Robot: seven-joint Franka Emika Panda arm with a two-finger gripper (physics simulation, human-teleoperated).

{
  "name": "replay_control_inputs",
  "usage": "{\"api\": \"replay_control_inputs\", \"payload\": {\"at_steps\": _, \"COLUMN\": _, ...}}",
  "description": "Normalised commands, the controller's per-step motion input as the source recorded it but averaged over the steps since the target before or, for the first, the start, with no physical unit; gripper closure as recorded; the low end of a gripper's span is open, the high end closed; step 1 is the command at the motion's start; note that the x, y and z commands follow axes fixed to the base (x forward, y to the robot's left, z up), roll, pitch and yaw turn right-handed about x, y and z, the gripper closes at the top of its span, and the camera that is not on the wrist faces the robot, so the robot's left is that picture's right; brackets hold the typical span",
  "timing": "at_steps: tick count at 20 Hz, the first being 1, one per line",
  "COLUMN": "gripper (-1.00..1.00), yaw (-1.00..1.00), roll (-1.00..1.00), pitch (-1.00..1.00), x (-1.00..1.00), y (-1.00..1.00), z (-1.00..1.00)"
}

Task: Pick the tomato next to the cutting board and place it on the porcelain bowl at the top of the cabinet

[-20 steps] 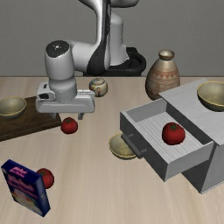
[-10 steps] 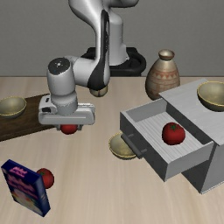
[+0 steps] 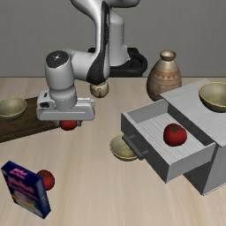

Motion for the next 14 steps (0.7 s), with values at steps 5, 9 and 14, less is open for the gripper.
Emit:
{"api": "replay_control_inputs", "payload": {"at_steps": 5, "gripper": 1.00, "yaw": 0.00, "roll": 0.00, "pitch": 0.00, "x": 0.00, "y": 0.00, "z": 1.00}}
{"api": "replay_control_inputs", "payload": {"at_steps": 9, "gripper": 1.00, "yaw": 0.00, "roll": 0.00, "pitch": 0.00, "x": 0.00, "y": 0.00, "z": 1.00}}
{"api": "replay_control_inputs", "payload": {"at_steps": 14, "gripper": 1.00, "yaw": 0.00, "roll": 0.00, "pitch": 0.00, "x": 0.00, "y": 0.00, "z": 1.00}}
